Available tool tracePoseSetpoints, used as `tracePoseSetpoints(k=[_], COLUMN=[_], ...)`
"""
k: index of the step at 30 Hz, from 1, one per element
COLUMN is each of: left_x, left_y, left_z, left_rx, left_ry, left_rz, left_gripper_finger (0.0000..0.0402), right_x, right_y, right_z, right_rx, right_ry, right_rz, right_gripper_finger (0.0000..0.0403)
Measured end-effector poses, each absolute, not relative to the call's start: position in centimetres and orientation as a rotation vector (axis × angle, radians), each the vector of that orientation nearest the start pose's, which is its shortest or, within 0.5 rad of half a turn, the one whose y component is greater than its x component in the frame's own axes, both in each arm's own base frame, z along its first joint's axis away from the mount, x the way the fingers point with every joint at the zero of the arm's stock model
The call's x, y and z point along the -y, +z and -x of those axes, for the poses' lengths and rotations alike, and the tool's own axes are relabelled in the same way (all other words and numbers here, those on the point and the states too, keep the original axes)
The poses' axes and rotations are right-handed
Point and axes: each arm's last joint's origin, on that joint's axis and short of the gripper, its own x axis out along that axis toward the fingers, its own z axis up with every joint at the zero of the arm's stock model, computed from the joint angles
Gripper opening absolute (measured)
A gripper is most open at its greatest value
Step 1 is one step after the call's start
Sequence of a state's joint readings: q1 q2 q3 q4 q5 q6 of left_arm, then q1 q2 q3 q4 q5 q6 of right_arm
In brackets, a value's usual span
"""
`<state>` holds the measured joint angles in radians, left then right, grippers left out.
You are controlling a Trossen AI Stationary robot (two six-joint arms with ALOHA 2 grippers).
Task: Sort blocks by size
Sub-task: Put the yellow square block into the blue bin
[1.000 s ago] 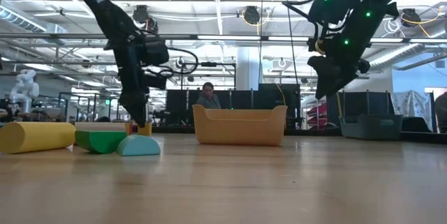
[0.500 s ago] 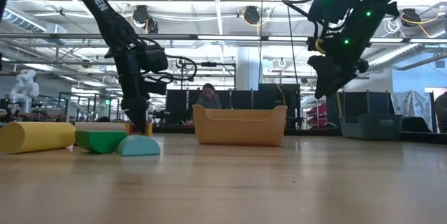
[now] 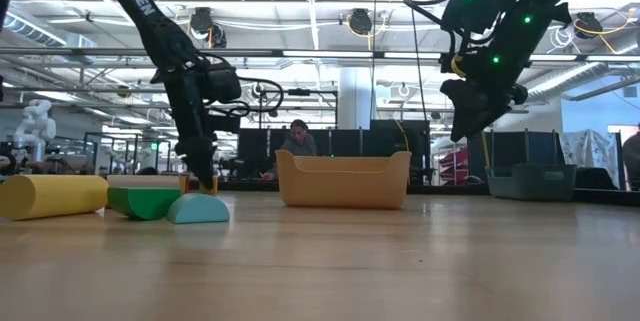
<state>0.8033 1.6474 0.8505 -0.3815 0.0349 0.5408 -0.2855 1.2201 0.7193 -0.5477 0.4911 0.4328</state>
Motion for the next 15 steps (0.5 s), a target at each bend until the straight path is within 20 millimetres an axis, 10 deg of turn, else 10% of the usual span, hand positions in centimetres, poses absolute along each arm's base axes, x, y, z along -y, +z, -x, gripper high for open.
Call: tracePoseSetpoints(k=[15], left_x=[-19.9], left_y=[16.3], left_z=[-22.9], left_rx=[-1.153], left_ry=[0.375], left_rz=[0.165], left_gripper_finger=[0.0139], right_x=[7.2], right_y=[21.2], right_z=[-24.7], right_rx=[-0.701], right_ry=[-0.646], right_rz=[-0.057], right_gripper_finger=[0.0215])
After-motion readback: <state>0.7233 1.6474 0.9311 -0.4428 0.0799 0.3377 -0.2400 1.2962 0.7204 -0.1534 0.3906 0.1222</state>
